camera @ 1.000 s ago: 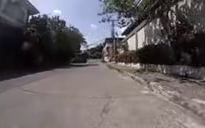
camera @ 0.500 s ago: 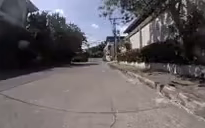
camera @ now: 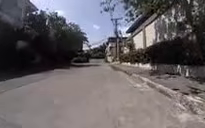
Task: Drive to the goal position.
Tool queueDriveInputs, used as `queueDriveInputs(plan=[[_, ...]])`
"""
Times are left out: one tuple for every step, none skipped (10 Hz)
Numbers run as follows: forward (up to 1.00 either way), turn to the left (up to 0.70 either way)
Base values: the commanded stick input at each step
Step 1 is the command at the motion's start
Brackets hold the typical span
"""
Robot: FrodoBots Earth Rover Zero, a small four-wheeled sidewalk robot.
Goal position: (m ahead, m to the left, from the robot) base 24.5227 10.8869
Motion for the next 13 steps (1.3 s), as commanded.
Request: queueDriveInputs(plan=[[1.0, 0.0], [1.0, 0.0], [1.0, 0.0], [1.0, 0.0], [1.0, 0.0], [1.0, 0.0], [1.0, 0.0], [1.0, 0.0], [1.0, 0.0], [1.0, 0.0], [1.0, 0.0], [1.0, 0.0], [1.0, 0.0]])
